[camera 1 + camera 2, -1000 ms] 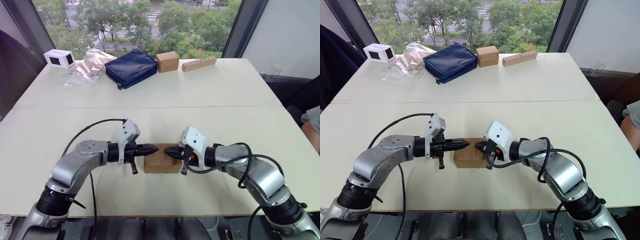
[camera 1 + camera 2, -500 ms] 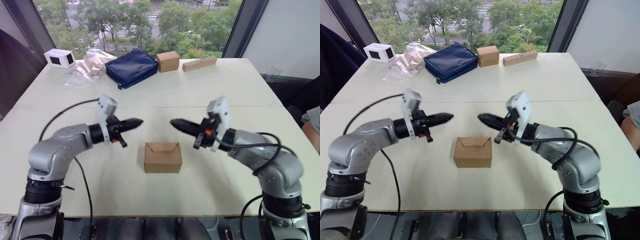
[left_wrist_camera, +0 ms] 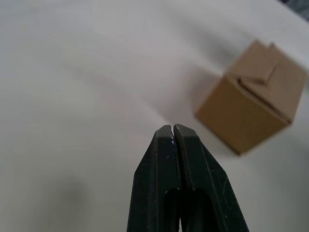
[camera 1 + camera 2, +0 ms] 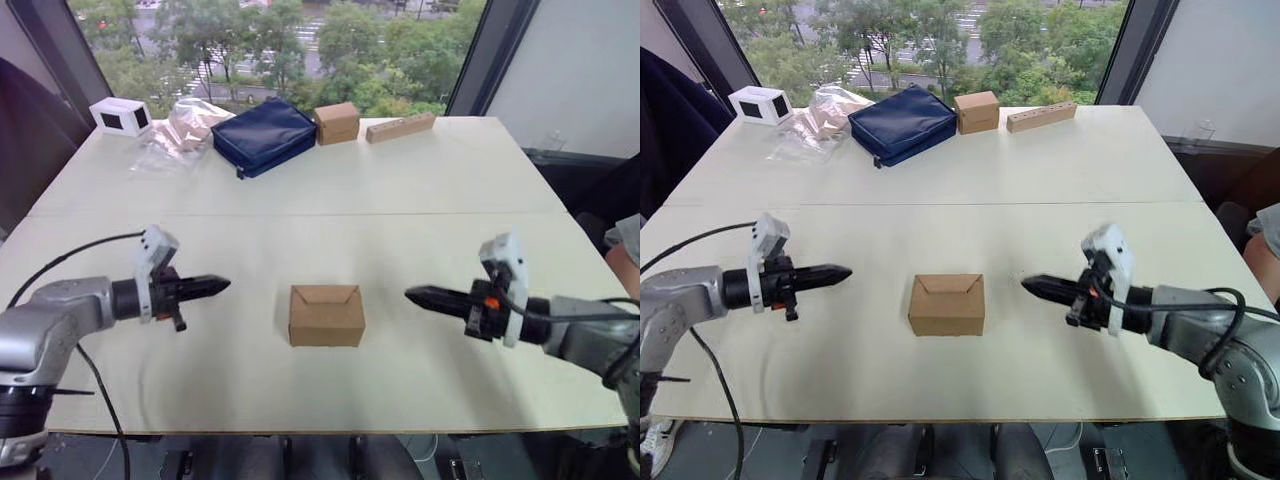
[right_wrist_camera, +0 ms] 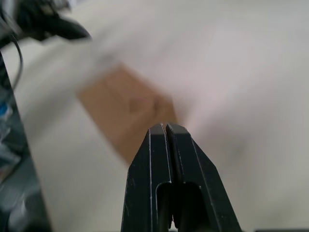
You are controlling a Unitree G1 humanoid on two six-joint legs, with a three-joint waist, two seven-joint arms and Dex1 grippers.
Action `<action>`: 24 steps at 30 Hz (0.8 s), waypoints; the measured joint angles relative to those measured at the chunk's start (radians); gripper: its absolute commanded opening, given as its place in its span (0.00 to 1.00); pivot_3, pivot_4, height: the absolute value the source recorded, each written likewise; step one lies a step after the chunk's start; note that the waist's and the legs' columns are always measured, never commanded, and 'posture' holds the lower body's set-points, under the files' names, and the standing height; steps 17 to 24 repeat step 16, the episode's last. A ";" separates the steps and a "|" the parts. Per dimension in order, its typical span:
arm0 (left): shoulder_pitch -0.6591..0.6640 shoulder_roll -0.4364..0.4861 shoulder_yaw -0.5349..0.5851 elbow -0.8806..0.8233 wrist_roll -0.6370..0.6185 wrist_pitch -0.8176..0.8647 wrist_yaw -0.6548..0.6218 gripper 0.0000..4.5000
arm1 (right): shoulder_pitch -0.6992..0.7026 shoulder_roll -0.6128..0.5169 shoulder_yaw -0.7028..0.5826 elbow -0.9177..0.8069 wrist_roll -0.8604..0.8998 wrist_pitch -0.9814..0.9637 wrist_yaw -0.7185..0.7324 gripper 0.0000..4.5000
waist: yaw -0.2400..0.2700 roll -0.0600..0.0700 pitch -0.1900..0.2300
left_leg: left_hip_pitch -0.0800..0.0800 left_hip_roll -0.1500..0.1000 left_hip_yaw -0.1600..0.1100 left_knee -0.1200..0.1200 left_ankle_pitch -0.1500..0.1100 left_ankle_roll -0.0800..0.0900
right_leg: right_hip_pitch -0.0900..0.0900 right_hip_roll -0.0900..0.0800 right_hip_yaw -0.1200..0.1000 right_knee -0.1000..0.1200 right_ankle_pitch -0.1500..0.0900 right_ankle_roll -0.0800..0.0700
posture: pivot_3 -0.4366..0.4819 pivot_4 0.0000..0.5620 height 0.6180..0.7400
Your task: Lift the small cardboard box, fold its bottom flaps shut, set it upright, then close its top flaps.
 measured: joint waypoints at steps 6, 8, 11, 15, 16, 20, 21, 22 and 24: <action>0.163 -0.010 0.008 -0.128 -0.006 -0.009 0.005 0.01 | 0.105 -0.031 0.039 0.021 -0.049 -0.062 0.069 0.00 | 0.002 0.000 0.000 | 0.001 0.001 0.000 0.000 0.000 0.000 | 0.001 -0.001 0.000 0.000 0.000 0.000 | 0.48 0.27 1.00; 0.198 -0.022 0.020 -0.172 -0.027 0.004 0.019 0.01 | 0.101 -0.036 0.046 0.042 -0.071 -0.087 0.083 0.00 | 0.002 0.000 0.000 | 0.001 0.001 0.000 0.000 0.000 0.000 | 0.001 -0.001 0.000 -0.001 0.000 0.000 | 0.48 0.27 1.00; 0.276 -0.045 0.039 -0.234 -0.041 0.003 0.042 0.01 | 0.116 -0.093 0.085 0.081 -0.127 -0.131 0.138 0.00 | 0.002 0.001 0.000 | 0.001 0.001 0.000 -0.001 0.000 0.000 | 0.001 -0.001 0.000 -0.002 0.000 0.000 | 0.48 0.27 1.00; 0.313 -0.062 0.039 -0.243 -0.045 0.004 0.061 0.01 | 0.123 -0.100 0.110 0.119 -0.166 -0.181 0.182 0.00 | 0.004 0.001 0.000 | 0.001 0.001 0.000 0.000 0.000 0.000 | 0.002 -0.001 0.000 -0.002 0.000 0.000 | 0.48 0.27 1.00; 0.316 -0.059 0.039 -0.246 -0.044 0.004 0.061 0.01 | 0.123 -0.100 0.111 0.124 -0.168 -0.185 0.188 0.00 | 0.004 0.001 0.000 | 0.001 0.001 0.000 0.000 0.000 0.000 | 0.002 -0.001 0.000 -0.002 0.000 0.000 | 0.48 0.27 1.00; 0.316 -0.059 0.039 -0.246 -0.044 0.004 0.061 0.01 | 0.123 -0.100 0.111 0.124 -0.168 -0.185 0.188 0.00 | 0.004 0.001 0.000 | 0.001 0.001 0.000 0.000 0.000 0.000 | 0.002 -0.001 0.000 -0.002 0.000 0.000 | 0.48 0.27 1.00; 0.316 -0.059 0.039 -0.246 -0.044 0.004 0.061 0.01 | 0.123 -0.100 0.111 0.124 -0.168 -0.185 0.188 0.00 | 0.004 0.001 0.000 | 0.001 0.001 0.000 0.000 0.000 0.000 | 0.002 -0.001 0.000 -0.002 0.000 0.000 | 0.48 0.27 1.00; 0.316 -0.059 0.039 -0.246 -0.044 0.004 0.061 0.01 | 0.123 -0.100 0.111 0.124 -0.168 -0.185 0.188 0.00 | 0.004 0.001 0.000 | 0.001 0.001 0.000 0.000 0.000 0.000 | 0.002 -0.001 0.000 -0.002 0.000 0.000 | 0.48 0.27 1.00; 0.316 -0.059 0.039 -0.246 -0.044 0.004 0.061 0.01 | 0.123 -0.100 0.111 0.124 -0.168 -0.185 0.188 0.00 | 0.004 0.001 0.000 | 0.001 0.001 0.000 0.000 0.000 0.000 | 0.002 -0.001 0.000 -0.002 0.000 0.000 | 0.48 0.27 1.00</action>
